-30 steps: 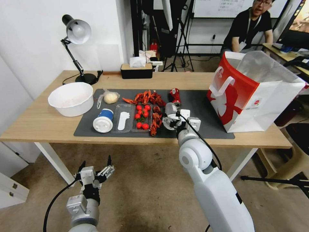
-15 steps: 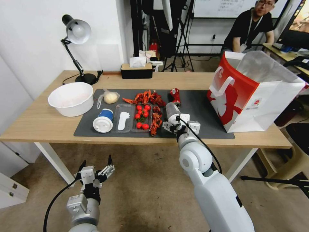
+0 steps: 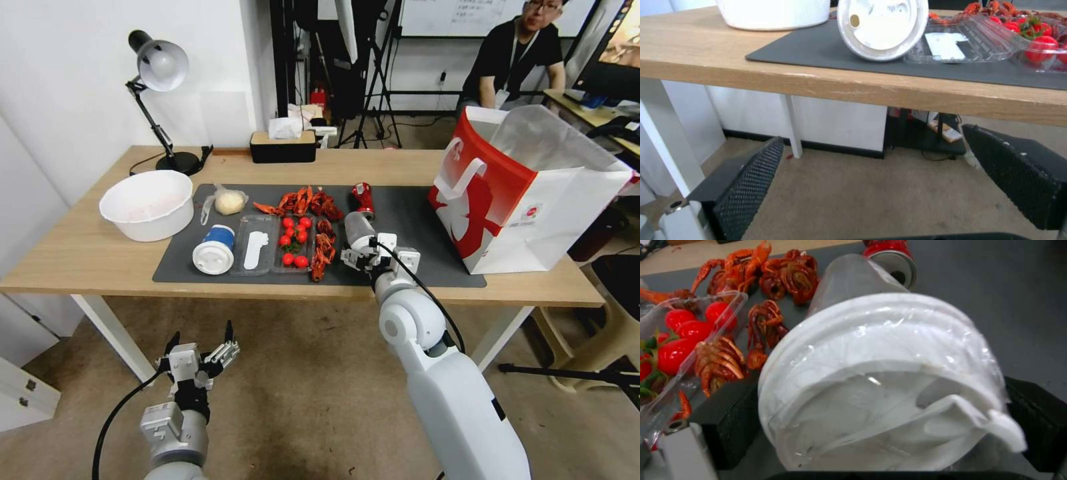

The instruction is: Pick up the trash from the table and place it into the takeout bag.

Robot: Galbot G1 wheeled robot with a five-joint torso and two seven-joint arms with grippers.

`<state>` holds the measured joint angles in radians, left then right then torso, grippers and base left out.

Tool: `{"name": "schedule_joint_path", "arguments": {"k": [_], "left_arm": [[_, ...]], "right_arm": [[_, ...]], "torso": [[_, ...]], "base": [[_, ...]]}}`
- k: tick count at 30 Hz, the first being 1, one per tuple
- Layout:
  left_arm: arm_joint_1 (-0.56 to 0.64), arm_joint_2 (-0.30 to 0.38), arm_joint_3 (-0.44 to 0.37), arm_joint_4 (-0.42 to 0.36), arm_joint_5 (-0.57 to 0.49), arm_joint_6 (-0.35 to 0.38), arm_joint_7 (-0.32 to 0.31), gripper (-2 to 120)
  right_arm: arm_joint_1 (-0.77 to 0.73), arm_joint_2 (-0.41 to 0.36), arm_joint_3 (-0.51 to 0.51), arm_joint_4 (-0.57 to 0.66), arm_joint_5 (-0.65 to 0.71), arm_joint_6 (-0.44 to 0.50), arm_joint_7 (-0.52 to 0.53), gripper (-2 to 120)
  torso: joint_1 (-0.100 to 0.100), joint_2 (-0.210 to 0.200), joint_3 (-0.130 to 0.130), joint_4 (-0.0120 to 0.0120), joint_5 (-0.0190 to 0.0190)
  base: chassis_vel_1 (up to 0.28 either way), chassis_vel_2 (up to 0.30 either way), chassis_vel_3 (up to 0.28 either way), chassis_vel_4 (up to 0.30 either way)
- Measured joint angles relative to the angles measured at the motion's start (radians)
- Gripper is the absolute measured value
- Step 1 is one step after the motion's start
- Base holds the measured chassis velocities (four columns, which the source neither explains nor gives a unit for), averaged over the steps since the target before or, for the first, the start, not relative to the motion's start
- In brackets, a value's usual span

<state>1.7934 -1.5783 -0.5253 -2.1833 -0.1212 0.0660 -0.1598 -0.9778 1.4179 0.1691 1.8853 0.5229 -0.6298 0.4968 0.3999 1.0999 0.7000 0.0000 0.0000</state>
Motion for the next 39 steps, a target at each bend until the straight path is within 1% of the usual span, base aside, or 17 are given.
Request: {"name": "schedule_joint_path", "arguments": {"k": [3,6,7,9,14,17,19,22,23,24,28,29,32,33,35,37,39], "left_arm": [[0.0,0.001,0.0,0.0,-0.001,-0.001,0.0,100],[0.0,0.001,0.0,0.0,-0.002,-0.003,-0.001,100],[0.0,0.001,0.0,0.0,-0.002,-0.003,-0.001,100],[0.002,0.002,0.0,-0.001,-0.001,-0.007,-0.001,100],[0.004,0.004,0.0,-0.008,-0.001,-0.009,-0.001,100],[0.006,0.003,0.002,-0.008,0.0,-0.011,-0.001,100],[0.007,0.001,0.006,-0.008,0.004,-0.015,-0.001,100],[0.007,0.0,0.007,-0.008,0.006,-0.019,-0.001,100],[0.006,0.0,0.007,-0.008,0.007,-0.021,-0.001,100],[0.006,0.0,0.007,-0.008,0.007,-0.021,-0.001,100],[0.007,-0.003,0.005,-0.008,0.01,-0.021,-0.001,100],[0.007,-0.003,0.005,-0.008,0.01,-0.021,-0.001,100],[0.007,-0.006,0.002,-0.006,0.012,-0.021,-0.001,100],[0.007,-0.006,0.002,-0.006,0.012,-0.021,-0.001,100],[0.005,-0.009,0.003,-0.001,0.014,-0.021,-0.001,100],[0.004,-0.009,0.004,0.0,0.015,-0.021,-0.001,100],[0.0,-0.011,0.007,0.005,0.015,-0.021,-0.002,100]], "right_arm": [[-0.001,0.002,0.001,-0.003,0.001,0.005,-0.002,96],[-0.008,-0.001,0.006,-0.001,0.001,0.009,-0.009,84],[-0.008,-0.001,0.006,-0.001,0.001,0.009,-0.009,84],[-0.013,-0.002,0.01,0.006,0.001,0.01,-0.013,78],[-0.027,-0.005,0.016,0.028,0.01,0.02,-0.028,75],[-0.037,-0.015,0.03,0.068,-0.006,0.059,-0.07,75],[-0.038,-0.04,0.052,0.128,-0.053,0.102,-0.126,75],[-0.023,-0.066,0.078,0.18,-0.07,0.127,-0.161,75],[0.003,-0.098,0.107,0.218,-0.074,0.147,-0.182,75],[0.003,-0.098,0.107,0.218,-0.074,0.147,-0.182,75],[0.101,-0.198,0.2,0.26,-0.056,0.17,-0.189,75],[0.101,-0.198,0.2,0.26,-0.056,0.17,-0.189,75],[0.187,-0.269,0.247,0.252,0.034,0.153,-0.139,75],[0.187,-0.269,0.247,0.252,0.034,0.153,-0.139,75],[0.238,-0.305,0.266,0.214,0.104,0.125,-0.08,75],[0.248,-0.312,0.271,0.205,0.113,0.12,-0.069,75],[0.3,-0.347,0.296,0.132,0.187,0.082,0.021,75]], "torso": [[0.0,0.0,0.0,0.0001,0.0],[0.0,0.0,0.0,0.0,0.0],[0.0,0.0,0.0,0.0,0.0],[0.0,0.0,0.0,0.0,-0.0001],[0.0,0.0,0.0,0.0,0.0001],[0.0,0.0,0.0,0.0001,0.0001],[0.0,0.0,0.0,0.0,0.0],[0.0,0.0,0.0,-0.0002,0.0001],[0.0,0.0,0.0,0.0001,0.0001],[0.0,0.0,0.0,0.0001,0.0001],[0.0,0.0,0.0,0.0,0.0],[0.0,0.0,0.0,0.0,0.0],[0.0,0.0,0.0,-0.0001,-0.0002],[0.0,0.0,0.0,-0.0001,-0.0002],[0.0,0.0,0.0,0.0002,0.0003],[0.0,0.0,0.0,0.0002,0.0005],[0.0,0.0,0.0,0.0,0.0003]], "base": [[0.0,0.0,0.0,0.0],[0.0,0.0,0.0,0.0],[0.0,0.0,0.0,0.0],[0.0,0.0,0.0,0.0],[0.0,0.0,0.0,0.0],[0.0,0.0,0.0,0.0],[0.0,0.0,0.0,0.0],[0.0,0.0,0.0,0.0],[0.0,0.0,0.0,0.0],[0.0,0.0,0.0,0.0],[0.0,0.0,0.0,0.0],[0.0,0.0,0.0,0.0],[0.0,0.0,0.0,0.0],[0.0,0.0,0.0,0.0],[0.0,0.0,0.0,0.0],[0.0,0.0,0.0,0.0],[0.0,0.0,0.0,0.0]]}}
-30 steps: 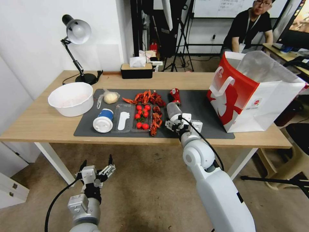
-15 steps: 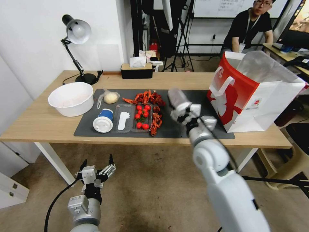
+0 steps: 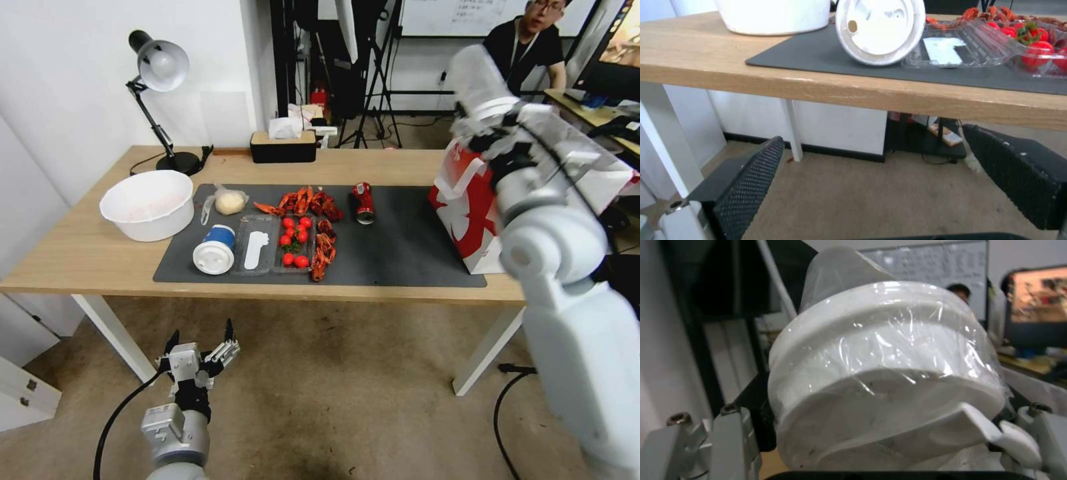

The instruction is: Pick up the trash from the table and place it into the takeout bag.

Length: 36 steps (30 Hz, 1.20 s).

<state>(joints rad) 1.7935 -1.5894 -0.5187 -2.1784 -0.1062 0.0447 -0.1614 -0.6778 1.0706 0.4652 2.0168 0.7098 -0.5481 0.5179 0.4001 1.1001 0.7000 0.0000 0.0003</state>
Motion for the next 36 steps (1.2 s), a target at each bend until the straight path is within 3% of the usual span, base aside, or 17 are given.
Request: {"name": "schedule_joint_path", "arguments": {"k": [5,12,25,36], "left_arm": [[-0.001,0.001,-0.002,0.002,-0.001,0.001,-0.001,100],[-0.013,0.005,-0.006,0.006,-0.003,0.004,0.011,100],[-0.007,0.011,-0.003,-0.003,-0.005,0.004,0.013,100],[0.001,0.013,-0.005,-0.02,-0.006,0.004,0.013,100]], "right_arm": [[0.008,-0.011,0.019,-0.046,0.009,-0.009,0.03,75],[0.0,-0.006,0.025,-0.063,-0.022,0.01,0.031,99],[-0.025,-0.014,0.036,-0.038,-0.007,0.022,0.038,100],[-0.046,-0.014,0.014,0.053,0.152,0.058,0.009,100]], "torso": [[0.0,0.0,0.0,-0.0001,-0.0001],[0.0,0.0,0.0,0.0,-0.0003],[0.0,0.0,0.0,0.0,-0.0003],[0.0,0.0,0.0,0.0,-0.0004]], "base": [[0.0,0.0,0.0,0.0],[0.0,0.0,0.0,0.0],[0.0,0.0,0.0,0.0],[0.0,0.0,0.0,0.0]]}}
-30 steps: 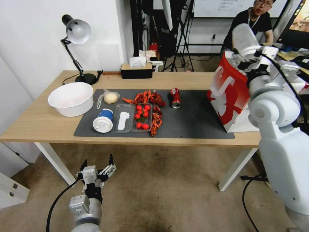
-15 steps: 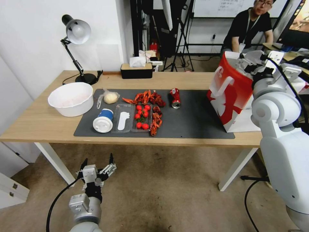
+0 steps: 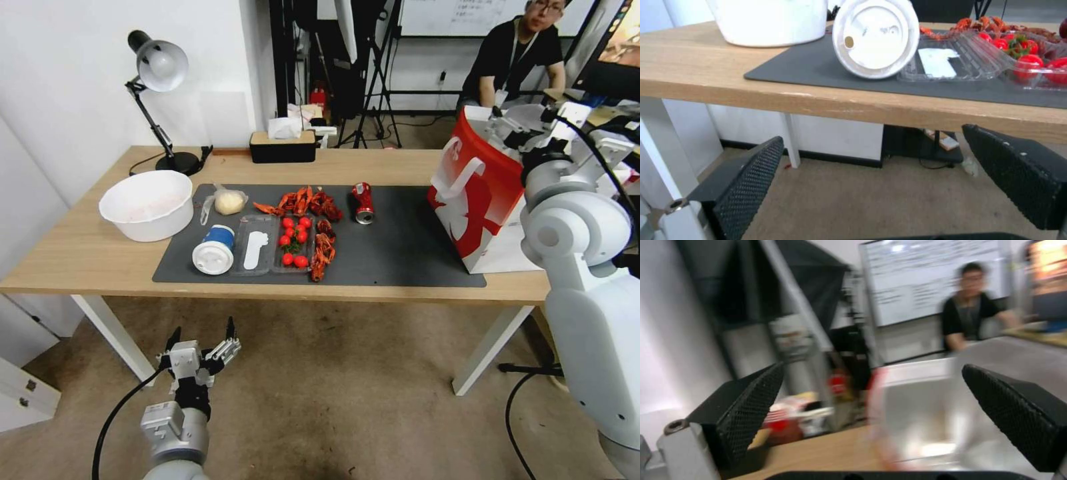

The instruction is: Pick up the trash from the table and place it into the takeout bag.

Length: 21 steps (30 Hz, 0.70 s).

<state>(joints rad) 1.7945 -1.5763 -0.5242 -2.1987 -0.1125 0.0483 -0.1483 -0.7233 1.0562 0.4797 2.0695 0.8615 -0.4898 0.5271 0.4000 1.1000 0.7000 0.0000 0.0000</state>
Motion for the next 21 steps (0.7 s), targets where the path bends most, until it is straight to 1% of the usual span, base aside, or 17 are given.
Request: {"name": "schedule_joint_path", "arguments": {"k": [1,3,4,6,12,15,16,17,20,21], "left_arm": [[0.0,-0.001,0.0,-0.001,0.0,0.0,0.0,100],[0.0,-0.002,0.0,-0.001,0.0,0.0,0.0,100],[0.0,-0.002,0.0,-0.001,0.0,0.0,0.0,100],[0.001,-0.002,-0.001,-0.001,0.0,0.0,0.001,100],[0.001,-0.001,-0.003,-0.001,-0.001,-0.001,0.002,100],[0.001,-0.001,-0.003,-0.001,-0.001,-0.001,0.002,100],[0.0,0.0,-0.003,-0.001,-0.003,-0.001,0.003,100],[0.0,0.0,-0.003,-0.001,-0.003,-0.001,0.003,100],[-0.002,0.001,-0.003,0.004,-0.005,-0.002,0.004,100],[-0.002,0.001,-0.003,0.004,-0.005,-0.002,0.004,100]], "right_arm": [[-0.028,0.003,-0.012,0.048,0.032,0.01,-0.026,100],[-0.066,0.005,-0.021,0.089,0.039,0.016,-0.05,100],[-0.066,0.005,-0.021,0.089,0.039,0.016,-0.05,100],[-0.143,0.005,-0.028,0.153,0.037,0.025,-0.093,100],[-0.225,0.005,-0.033,0.199,0.0,0.053,-0.136,100],[-0.256,0.005,-0.036,0.211,-0.033,0.072,-0.151,100],[-0.302,0.008,-0.04,0.223,-0.087,0.104,-0.174,100],[-0.302,0.008,-0.04,0.223,-0.087,0.104,-0.174,100],[-0.427,0.026,-0.047,0.236,-0.225,0.202,-0.224,100],[-0.427,0.026,-0.047,0.236,-0.225,0.202,-0.224,100]], "torso": [[0.0,0.0,0.0,0.0002,-0.0003],[0.0,0.0,0.0,0.0002,-0.0002],[0.0,0.0,0.0,0.0002,-0.0002],[0.0,0.0,0.0,0.0,-0.0002],[0.0,0.0,0.0,0.0,0.0001],[0.0,0.0,0.0,0.0,-0.0001],[0.0,0.0,0.0,-0.0003,-0.0001],[0.0,0.0,0.0,-0.0003,-0.0001],[0.0,0.0,0.0,-0.0001,0.0],[0.0,0.0,0.0,-0.0001,0.0]], "base": [[0.0,0.0,0.0,0.0],[0.0,0.0,0.0,0.0],[0.0,0.0,0.0,0.0],[0.0,0.0,0.0,0.0],[0.0,0.0,0.0,0.0],[0.0,0.0,0.0,0.0],[0.0,0.0,0.0,0.0],[0.0,0.0,0.0,0.0],[0.0,0.0,0.0,0.0],[0.0,0.0,0.0,0.0]]}}
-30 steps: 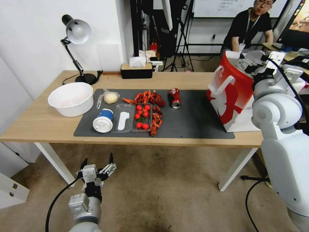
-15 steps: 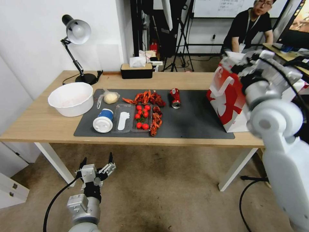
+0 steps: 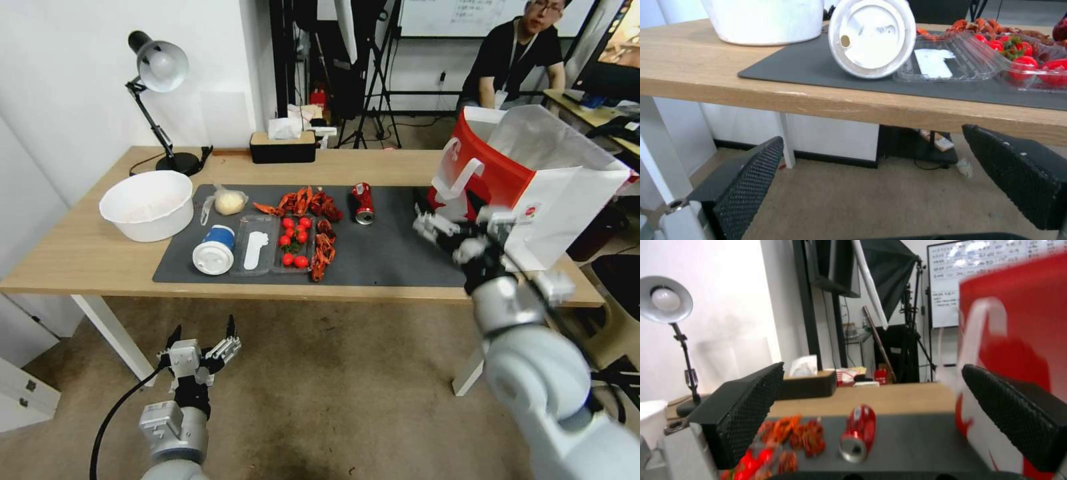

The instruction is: Pick up the trash from the table and place it into the takeout bag.

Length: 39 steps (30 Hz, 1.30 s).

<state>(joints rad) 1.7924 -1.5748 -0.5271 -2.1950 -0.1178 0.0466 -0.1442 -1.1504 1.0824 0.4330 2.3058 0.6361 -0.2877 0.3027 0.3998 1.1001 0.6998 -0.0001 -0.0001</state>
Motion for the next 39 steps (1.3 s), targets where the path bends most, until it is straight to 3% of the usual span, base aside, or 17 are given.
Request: {"name": "schedule_joint_path", "arguments": {"k": [4,8,9,12,17,25,39], "left_arm": [[-0.002,0.002,0.001,0.003,-0.005,-0.001,0.008,100],[-0.006,0.007,-0.001,0.008,-0.018,-0.007,0.012,100],[-0.006,0.007,-0.001,0.008,-0.018,-0.007,0.012,100],[-0.006,0.01,0.0,0.014,-0.02,-0.01,0.012,100],[-0.007,0.015,-0.001,0.018,-0.025,-0.012,0.012,100],[-0.013,0.012,-0.003,0.025,-0.025,-0.015,0.015,100],[-0.005,0.007,-0.003,0.036,-0.022,-0.035,0.015,100]], "right_arm": [[-0.122,0.031,-0.002,0.001,-0.111,0.106,-0.046,100],[-0.326,0.088,-0.011,-0.048,-0.236,0.331,-0.112,100],[-0.326,0.088,-0.011,-0.048,-0.236,0.331,-0.112,100],[-0.429,0.115,-0.026,-0.142,-0.292,0.481,-0.127,100],[-0.494,0.136,-0.029,-0.213,-0.331,0.568,-0.122,100],[-0.563,0.18,-0.048,-0.244,-0.365,0.605,-0.104,100],[-0.55,0.174,-0.071,-0.261,-0.369,0.598,-0.101,100]], "torso": [[0.0,0.0,0.0,0.0,0.0],[0.0,0.0,0.0,0.0001,0.0],[0.0,0.0,0.0,0.0001,0.0],[0.0,0.0,0.0,0.0002,-0.0001],[0.0,0.0,0.0,0.0002,0.0002],[0.0,0.0,0.0,0.0001,0.0001],[0.0,0.0,0.0,0.0001,0.0]], "base": [[0.0,0.0,0.0,0.0],[0.0,0.0,0.0,0.0],[0.0,0.0,0.0,0.0],[0.0,0.0,0.0,0.0],[0.0,0.0,0.0,0.0],[0.0,0.0,0.0,0.0],[0.0,0.0,0.0,0.0]]}}
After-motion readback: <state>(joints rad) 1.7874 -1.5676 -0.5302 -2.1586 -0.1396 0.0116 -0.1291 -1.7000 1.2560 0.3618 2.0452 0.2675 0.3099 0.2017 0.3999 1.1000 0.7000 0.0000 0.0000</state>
